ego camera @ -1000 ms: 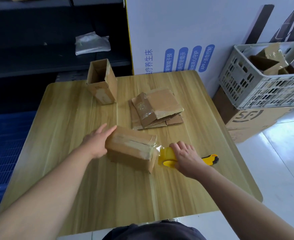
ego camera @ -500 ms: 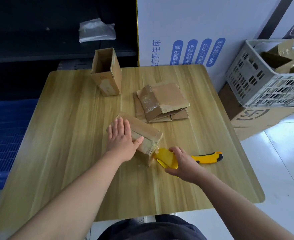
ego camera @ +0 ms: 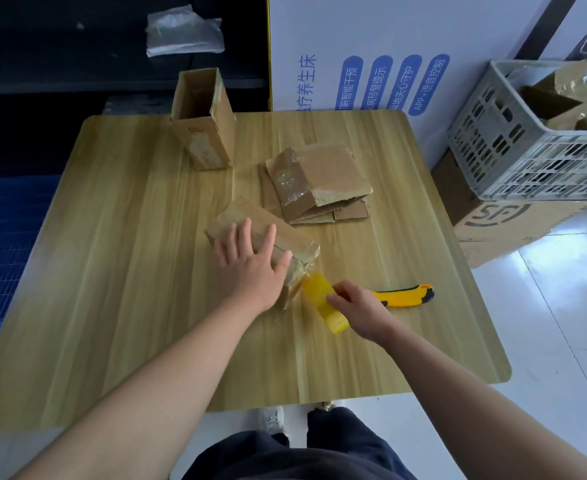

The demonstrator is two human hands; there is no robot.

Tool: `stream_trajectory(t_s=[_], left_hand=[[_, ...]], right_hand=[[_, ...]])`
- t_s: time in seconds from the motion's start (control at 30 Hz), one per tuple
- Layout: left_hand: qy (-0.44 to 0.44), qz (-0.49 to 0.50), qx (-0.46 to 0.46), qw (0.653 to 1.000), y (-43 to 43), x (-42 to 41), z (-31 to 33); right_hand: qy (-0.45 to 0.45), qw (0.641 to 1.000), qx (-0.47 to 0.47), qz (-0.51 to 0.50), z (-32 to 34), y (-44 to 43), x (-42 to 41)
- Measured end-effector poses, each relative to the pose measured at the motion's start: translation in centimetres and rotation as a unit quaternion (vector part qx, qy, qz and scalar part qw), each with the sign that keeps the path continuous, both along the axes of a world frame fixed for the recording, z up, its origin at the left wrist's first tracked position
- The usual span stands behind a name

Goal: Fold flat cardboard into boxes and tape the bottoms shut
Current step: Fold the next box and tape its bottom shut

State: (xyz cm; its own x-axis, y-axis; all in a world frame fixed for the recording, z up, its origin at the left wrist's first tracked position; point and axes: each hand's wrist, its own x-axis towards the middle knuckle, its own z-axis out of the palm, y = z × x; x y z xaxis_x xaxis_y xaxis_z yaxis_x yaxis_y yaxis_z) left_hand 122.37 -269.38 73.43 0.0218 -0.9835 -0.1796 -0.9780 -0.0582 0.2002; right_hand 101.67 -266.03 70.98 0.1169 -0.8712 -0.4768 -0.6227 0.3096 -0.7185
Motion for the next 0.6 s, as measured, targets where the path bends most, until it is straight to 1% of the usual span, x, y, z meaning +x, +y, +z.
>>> stream_trajectory(t_s=[0.07,0.17,0.27,0.3,0.33,0.37,0.4,0.43,0.5,0.53,0.6], left_hand=[[-0.008,-0.001,0.034,0.999,0.6,-0.5,-0.5],[-0.022,-0.006,0.058,0.998,-0.2,0.1,-0.7],[-0.045,0.007,0.063,0.997,0.0,-0.3,-0.2],[-0.033,0.038,0.048,0.998,0.5,-0.8,0.0],[-0.010,0.090,0.021,0.996,1.1,-1.5,0.0],[0.022,0.162,-0.013,0.986,1.8,-2.3,0.1],[0.065,0.244,-0.043,0.967,2.3,-3.1,0.1],[0.123,0.323,-0.057,0.937,2.8,-3.9,0.2],[0.246,0.433,-0.049,0.866,3.5,-5.2,0.5],[0.286,0.460,-0.041,0.840,3.9,-5.7,0.4],[0.326,0.475,-0.026,0.817,4.9,-6.9,-0.2]], right_hand=[[-0.024,1.000,0.005,-0.002,-0.4,0.1,-0.5],[-0.054,0.998,0.015,0.012,-0.8,-0.2,-0.9],[-0.086,0.995,0.036,0.024,-0.9,-0.8,-1.3],[-0.098,0.994,0.042,0.029,-0.8,-1.1,-1.4],[-0.110,0.992,0.049,0.034,-0.8,-1.3,-1.5],[-0.120,0.990,0.056,0.039,-0.8,-1.6,-1.7],[-0.127,0.989,0.063,0.046,-0.8,-1.9,-1.8],[-0.130,0.988,0.071,0.054,-0.9,-2.1,-2.0],[-0.127,0.986,0.084,0.070,-1.3,-2.6,-2.3],[-0.124,0.985,0.088,0.077,-1.5,-2.8,-2.5],[-0.120,0.984,0.094,0.088,-1.7,-3.2,-2.8]])
